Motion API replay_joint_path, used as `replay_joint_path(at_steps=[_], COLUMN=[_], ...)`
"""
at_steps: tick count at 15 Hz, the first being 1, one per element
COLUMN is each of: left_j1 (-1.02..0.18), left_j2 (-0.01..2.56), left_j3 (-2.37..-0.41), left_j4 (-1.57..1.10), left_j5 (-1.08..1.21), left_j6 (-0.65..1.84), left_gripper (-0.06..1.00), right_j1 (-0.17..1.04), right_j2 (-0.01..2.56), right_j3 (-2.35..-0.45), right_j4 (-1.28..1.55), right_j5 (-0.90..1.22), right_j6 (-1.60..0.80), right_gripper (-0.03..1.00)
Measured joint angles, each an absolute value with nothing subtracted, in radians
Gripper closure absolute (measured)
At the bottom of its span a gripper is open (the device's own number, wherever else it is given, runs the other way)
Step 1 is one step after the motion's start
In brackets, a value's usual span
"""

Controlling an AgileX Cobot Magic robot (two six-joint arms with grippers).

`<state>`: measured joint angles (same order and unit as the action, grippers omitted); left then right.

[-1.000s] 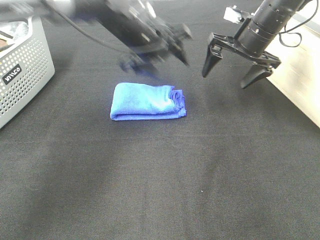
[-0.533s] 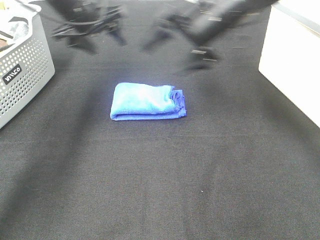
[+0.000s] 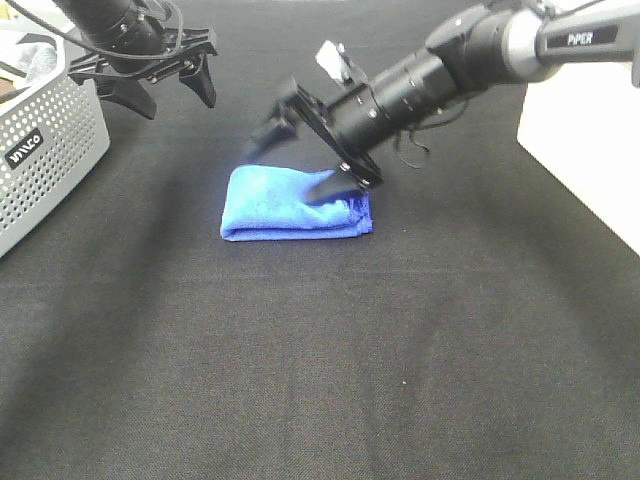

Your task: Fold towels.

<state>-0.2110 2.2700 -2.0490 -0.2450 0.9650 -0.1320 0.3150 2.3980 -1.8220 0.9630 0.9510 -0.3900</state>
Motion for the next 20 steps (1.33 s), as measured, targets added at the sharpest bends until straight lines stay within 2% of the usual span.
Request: replay_joint_path(at_steps=[4,8,10,15,17,20], left_j1=[-0.211,-0.211,-0.211,-0.214,-0.214,-0.214], left_j2=[2.27,2.266,2.229,2.074,1.969,1.754], left_j3=[-2.049,-2.049,-2.049,-2.04,-1.969,-1.743], left_j4=[-0.245,-0.24,-0.228,-0.132,-0.114,-0.105], left_j5=[0.99,1.079,1.149,1.208,1.208,1.21], left_j6=[-0.132,-0.103,-0.059,-0.015,0.008,0.028], left_gripper=[0.2,0.2,0.2,0.2,0.2,0.2], right_j1=[0.245,0.23,0.228,0.228,0.228,0.228], right_j2=[2.4,2.328,2.216,2.046,1.988,1.841], right_j3=[-1.822,-1.822,-1.822,-1.822,-1.811,-1.702], right_j4=[0.851,0.682,0.527,0.414,0.398,0.354], right_j5=[0.944,0.97,1.034,1.202,1.206,1.206], right_j6=[-0.305,-0.227,-0.168,-0.12,-0.118,-0.104], right_gripper=[0.01,0.01,0.01,0.01,0.01,0.01])
